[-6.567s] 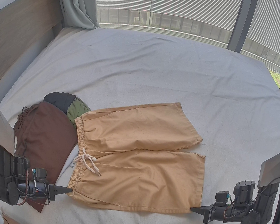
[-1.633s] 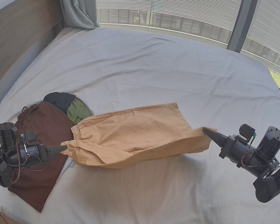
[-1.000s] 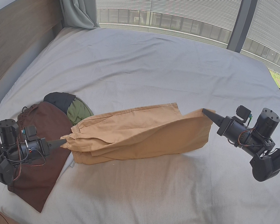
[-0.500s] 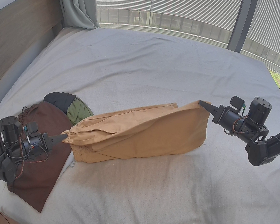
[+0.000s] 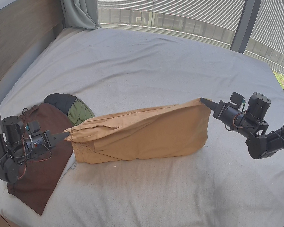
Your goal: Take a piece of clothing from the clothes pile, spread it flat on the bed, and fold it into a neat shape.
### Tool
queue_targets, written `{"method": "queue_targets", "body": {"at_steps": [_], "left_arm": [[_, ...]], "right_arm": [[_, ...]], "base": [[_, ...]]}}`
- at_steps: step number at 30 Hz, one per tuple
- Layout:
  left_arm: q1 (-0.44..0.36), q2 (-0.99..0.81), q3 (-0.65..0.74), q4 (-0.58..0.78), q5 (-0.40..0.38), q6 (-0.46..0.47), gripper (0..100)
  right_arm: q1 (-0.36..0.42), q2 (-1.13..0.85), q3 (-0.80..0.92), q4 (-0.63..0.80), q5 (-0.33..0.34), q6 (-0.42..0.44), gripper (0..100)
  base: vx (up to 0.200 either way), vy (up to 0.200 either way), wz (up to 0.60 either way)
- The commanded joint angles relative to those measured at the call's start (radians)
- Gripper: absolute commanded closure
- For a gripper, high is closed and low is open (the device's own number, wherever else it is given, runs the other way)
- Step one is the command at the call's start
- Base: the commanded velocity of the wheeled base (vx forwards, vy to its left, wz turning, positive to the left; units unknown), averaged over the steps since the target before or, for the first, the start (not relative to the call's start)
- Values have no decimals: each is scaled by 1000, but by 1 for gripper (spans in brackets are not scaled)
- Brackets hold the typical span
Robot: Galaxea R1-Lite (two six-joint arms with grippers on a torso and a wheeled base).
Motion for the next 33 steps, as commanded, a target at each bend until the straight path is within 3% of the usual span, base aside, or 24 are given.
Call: {"method": "queue_targets", "body": {"at_steps": [1, 27, 33], "left_arm": [[-7, 4, -8, -1, 1, -3, 100], [-23, 124, -100, -1, 55, -4, 100], [-37, 167, -146, -1, 105, -4, 100]], "right_arm": [[-1, 28, -52, 18, -1, 0, 100], [8, 244, -413, 196, -92, 0, 100], [10, 290, -471, 199, -107, 0, 100]], "base": [[0, 0, 0], [0, 0, 0], [0, 0, 0]]}}
